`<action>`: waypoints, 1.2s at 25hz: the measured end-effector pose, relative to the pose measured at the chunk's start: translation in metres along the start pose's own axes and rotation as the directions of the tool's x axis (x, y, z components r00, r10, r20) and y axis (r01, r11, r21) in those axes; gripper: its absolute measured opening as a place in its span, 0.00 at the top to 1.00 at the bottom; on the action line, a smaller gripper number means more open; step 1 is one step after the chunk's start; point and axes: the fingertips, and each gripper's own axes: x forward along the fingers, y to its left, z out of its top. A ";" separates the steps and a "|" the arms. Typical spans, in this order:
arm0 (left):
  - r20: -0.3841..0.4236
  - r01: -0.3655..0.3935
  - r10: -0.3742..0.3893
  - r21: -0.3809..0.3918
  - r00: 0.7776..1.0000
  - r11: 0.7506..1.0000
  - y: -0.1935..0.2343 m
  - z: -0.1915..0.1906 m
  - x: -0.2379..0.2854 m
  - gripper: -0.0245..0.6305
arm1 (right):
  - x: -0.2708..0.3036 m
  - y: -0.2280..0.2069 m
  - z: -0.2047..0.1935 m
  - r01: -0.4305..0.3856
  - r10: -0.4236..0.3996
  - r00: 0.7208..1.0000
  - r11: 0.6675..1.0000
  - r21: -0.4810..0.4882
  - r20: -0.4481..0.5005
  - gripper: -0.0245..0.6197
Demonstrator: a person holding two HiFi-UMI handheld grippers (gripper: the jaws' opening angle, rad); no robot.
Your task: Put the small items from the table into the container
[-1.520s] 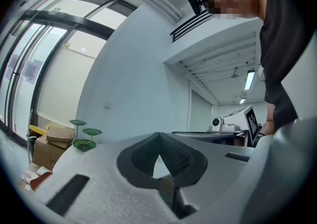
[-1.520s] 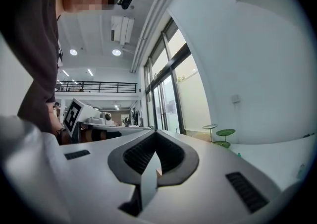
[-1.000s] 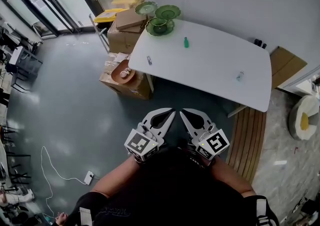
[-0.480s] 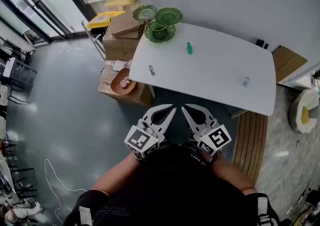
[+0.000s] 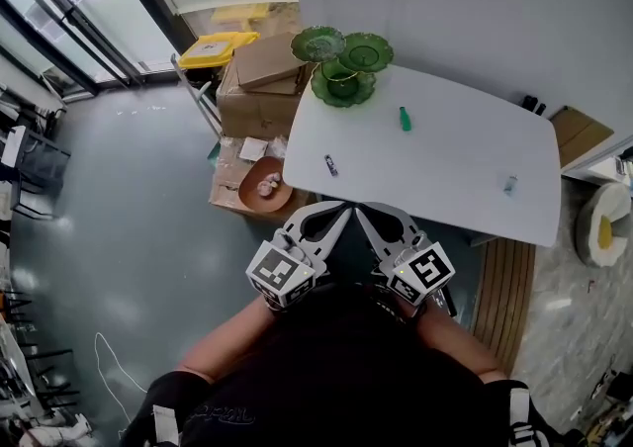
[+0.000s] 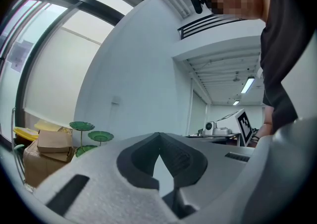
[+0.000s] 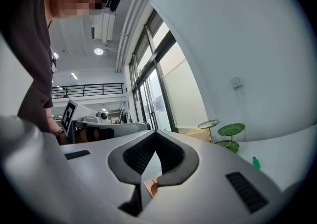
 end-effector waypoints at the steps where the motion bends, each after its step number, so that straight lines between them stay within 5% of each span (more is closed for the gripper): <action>1: -0.001 -0.002 0.002 -0.009 1.000 1.000 0.008 0.000 -0.002 0.95 | 0.008 -0.001 -0.002 -0.001 0.001 1.000 1.000 0.005 -0.010 0.94; 11: 0.005 -0.030 0.030 -0.038 1.000 0.999 0.064 -0.006 0.007 0.95 | 0.057 -0.026 -0.005 -0.026 0.026 0.999 1.000 -0.003 -0.043 0.94; 20: 0.025 -0.123 0.124 -0.024 0.992 0.992 0.116 0.006 0.072 0.95 | 0.088 -0.100 0.019 -0.106 0.105 0.994 0.994 -0.013 -0.036 0.94; 30: 0.084 -0.205 0.210 -0.061 0.974 0.977 0.139 0.022 0.157 0.95 | 0.076 -0.196 0.042 -0.092 0.091 0.994 0.996 -0.013 -0.055 0.94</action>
